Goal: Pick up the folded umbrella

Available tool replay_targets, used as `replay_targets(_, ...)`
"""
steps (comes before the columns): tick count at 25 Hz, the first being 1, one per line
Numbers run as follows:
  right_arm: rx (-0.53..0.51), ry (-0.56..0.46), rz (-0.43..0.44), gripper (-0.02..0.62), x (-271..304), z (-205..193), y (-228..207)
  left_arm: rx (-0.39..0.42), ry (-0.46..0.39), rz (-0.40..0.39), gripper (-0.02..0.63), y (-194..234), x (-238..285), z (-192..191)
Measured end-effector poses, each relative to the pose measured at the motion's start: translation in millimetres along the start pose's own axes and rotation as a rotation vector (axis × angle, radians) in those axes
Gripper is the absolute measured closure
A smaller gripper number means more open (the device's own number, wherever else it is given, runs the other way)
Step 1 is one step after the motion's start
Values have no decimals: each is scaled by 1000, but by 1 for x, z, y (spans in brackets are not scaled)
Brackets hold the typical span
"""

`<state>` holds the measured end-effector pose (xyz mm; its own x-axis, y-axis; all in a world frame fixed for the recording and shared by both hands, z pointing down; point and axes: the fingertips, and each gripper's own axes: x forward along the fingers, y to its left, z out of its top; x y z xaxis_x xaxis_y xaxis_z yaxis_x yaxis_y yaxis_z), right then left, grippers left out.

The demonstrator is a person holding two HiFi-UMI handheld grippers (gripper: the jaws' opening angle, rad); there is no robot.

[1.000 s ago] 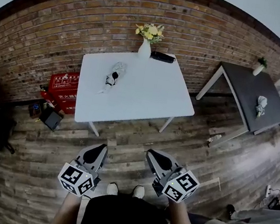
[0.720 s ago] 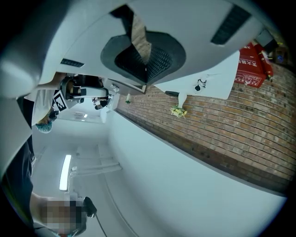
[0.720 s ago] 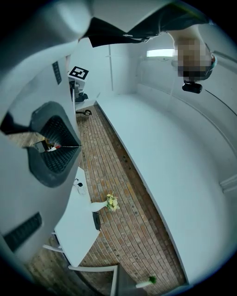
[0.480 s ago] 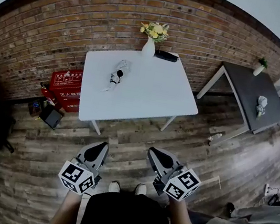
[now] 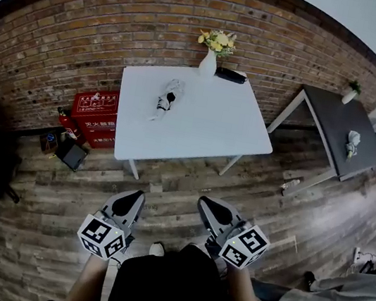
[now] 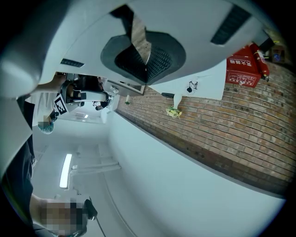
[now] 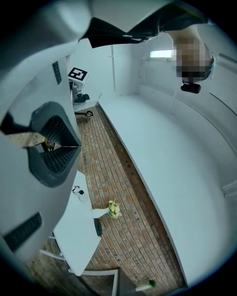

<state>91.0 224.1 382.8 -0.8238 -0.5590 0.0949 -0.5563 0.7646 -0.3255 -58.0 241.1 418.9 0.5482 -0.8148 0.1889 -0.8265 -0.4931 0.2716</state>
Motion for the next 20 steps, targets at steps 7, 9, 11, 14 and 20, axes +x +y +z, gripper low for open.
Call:
replay_targets(7,-11,18,4,572,7,-3,7,-3,-10,15,592,8,-7,-2)
replay_targets(9,-12,19,6,572,10,-5,7,-3,-4,18,592,9,-6,-5)
replay_targets(11,-9,23,8,572,11,-8,5,2,4,20,592,9,-4,-8)
replay_targets(14,-7,26,19,572,15,-9,-2,8,8,25,592,10,4,-8)
replay_targets(20,-2,27,44,572,38,-1,-28,20,13,50,592,27,28,2)
